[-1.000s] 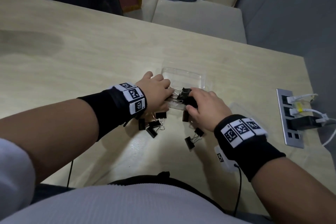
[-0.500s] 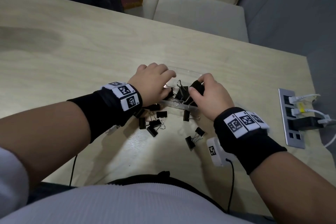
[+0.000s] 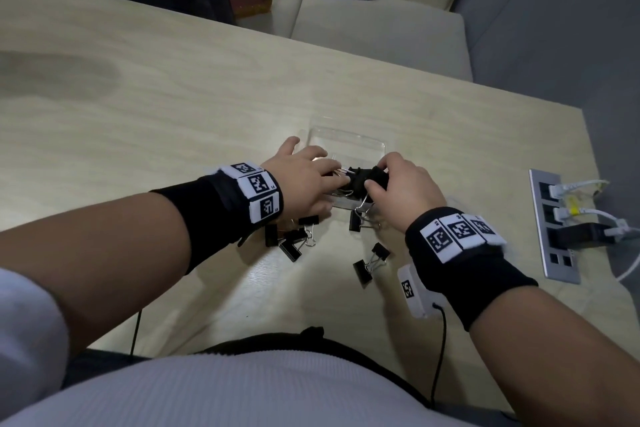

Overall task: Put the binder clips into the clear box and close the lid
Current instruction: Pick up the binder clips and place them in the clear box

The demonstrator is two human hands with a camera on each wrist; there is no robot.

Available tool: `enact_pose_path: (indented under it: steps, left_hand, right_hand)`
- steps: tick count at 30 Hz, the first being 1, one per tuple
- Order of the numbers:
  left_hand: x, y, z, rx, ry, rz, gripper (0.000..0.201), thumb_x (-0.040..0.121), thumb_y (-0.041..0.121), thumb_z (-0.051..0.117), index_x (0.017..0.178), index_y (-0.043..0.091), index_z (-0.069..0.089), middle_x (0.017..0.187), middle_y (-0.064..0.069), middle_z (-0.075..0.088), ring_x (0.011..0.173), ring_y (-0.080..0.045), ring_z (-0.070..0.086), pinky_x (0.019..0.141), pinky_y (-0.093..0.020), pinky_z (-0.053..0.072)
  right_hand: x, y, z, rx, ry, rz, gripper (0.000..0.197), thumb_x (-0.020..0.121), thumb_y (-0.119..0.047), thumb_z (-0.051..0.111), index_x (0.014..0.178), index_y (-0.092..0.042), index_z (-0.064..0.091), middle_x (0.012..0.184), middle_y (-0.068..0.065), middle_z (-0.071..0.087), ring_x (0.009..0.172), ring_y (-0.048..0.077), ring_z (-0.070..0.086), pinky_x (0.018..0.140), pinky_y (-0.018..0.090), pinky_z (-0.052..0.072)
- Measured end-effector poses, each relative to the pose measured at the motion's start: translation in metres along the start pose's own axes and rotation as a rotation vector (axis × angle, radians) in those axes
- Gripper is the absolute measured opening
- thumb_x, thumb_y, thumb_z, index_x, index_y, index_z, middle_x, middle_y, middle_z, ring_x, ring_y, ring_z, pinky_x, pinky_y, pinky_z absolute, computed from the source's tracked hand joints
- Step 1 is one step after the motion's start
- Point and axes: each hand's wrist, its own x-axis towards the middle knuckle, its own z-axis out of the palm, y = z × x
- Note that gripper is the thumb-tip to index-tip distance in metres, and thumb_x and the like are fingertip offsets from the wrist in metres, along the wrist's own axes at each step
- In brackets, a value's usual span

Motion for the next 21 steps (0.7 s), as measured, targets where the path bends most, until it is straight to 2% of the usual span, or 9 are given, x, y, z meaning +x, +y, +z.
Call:
enact_pose_path:
  steps: [3, 6, 10, 13, 15, 18, 21]
  left_hand:
    - [0.002, 0.0, -0.004, -0.067, 0.004, -0.029, 0.054, 0.092, 0.053, 0.042, 0.144, 0.038, 0.033, 0.149, 0.011, 0.039, 0.139, -0.019, 0.029, 0.113, -0.057, 0.017]
    - [0.004, -0.009, -0.009, -0.154, 0.125, -0.109, 0.049, 0.094, 0.047, 0.043, 0.14, 0.031, 0.041, 0.143, 0.008, 0.047, 0.135, -0.02, 0.036, 0.109, -0.051, 0.024]
    - [0.006, -0.017, -0.02, -0.282, 0.233, -0.198, 0.045, 0.096, 0.043, 0.042, 0.139, 0.028, 0.044, 0.136, 0.002, 0.054, 0.127, -0.023, 0.044, 0.103, -0.044, 0.031]
    - [0.005, -0.019, -0.029, -0.431, 0.281, -0.234, 0.042, 0.096, 0.038, 0.043, 0.136, 0.026, 0.045, 0.124, 0.002, 0.059, 0.118, -0.023, 0.05, 0.1, -0.044, 0.039]
    - [0.004, -0.021, -0.029, -0.526, 0.329, -0.271, 0.038, 0.095, 0.033, 0.043, 0.132, 0.025, 0.048, 0.117, 0.002, 0.062, 0.114, -0.024, 0.053, 0.098, -0.046, 0.042]
    - [0.003, -0.024, -0.024, -0.564, 0.341, -0.323, 0.037, 0.093, 0.026, 0.041, 0.129, 0.024, 0.049, 0.116, -0.001, 0.063, 0.111, -0.026, 0.055, 0.095, -0.047, 0.044]
    - [0.0, -0.023, -0.018, -0.459, 0.272, -0.291, 0.039, 0.09, 0.028, 0.047, 0.129, 0.028, 0.051, 0.118, -0.003, 0.06, 0.111, -0.027, 0.054, 0.092, -0.046, 0.046]
  right_hand:
    - [0.003, 0.001, -0.004, 0.119, 0.034, 0.063, 0.03, 0.087, -0.04, 0.055, 0.111, -0.021, 0.055, 0.102, 0.005, 0.064, 0.092, 0.026, 0.058, 0.073, 0.034, 0.045]
    - [0.005, 0.002, -0.012, 0.275, 0.1, 0.073, 0.027, 0.088, -0.038, 0.057, 0.11, -0.023, 0.06, 0.095, 0.001, 0.066, 0.09, 0.022, 0.061, 0.076, 0.032, 0.047]
    - [0.007, -0.006, -0.016, 0.352, 0.14, -0.123, 0.028, 0.089, -0.029, 0.06, 0.116, -0.027, 0.065, 0.105, -0.002, 0.057, 0.1, 0.016, 0.057, 0.089, 0.025, 0.041]
    - [0.01, -0.02, -0.014, 0.336, 0.115, -0.273, 0.031, 0.09, -0.025, 0.059, 0.12, -0.029, 0.065, 0.105, -0.004, 0.047, 0.103, 0.014, 0.052, 0.095, 0.026, 0.041]
    - [0.014, -0.027, -0.012, 0.285, 0.081, -0.338, 0.035, 0.09, -0.02, 0.058, 0.124, -0.029, 0.063, 0.115, -0.003, 0.048, 0.11, 0.015, 0.051, 0.098, 0.027, 0.041]
    - [0.017, -0.034, -0.01, 0.136, -0.005, -0.361, 0.046, 0.092, -0.019, 0.055, 0.137, -0.027, 0.049, 0.139, -0.001, 0.044, 0.119, 0.016, 0.05, 0.102, 0.03, 0.04]
    - [0.018, -0.031, -0.008, 0.138, -0.02, -0.322, 0.047, 0.091, -0.018, 0.053, 0.137, -0.023, 0.045, 0.14, 0.002, 0.044, 0.12, 0.019, 0.051, 0.103, 0.033, 0.041]
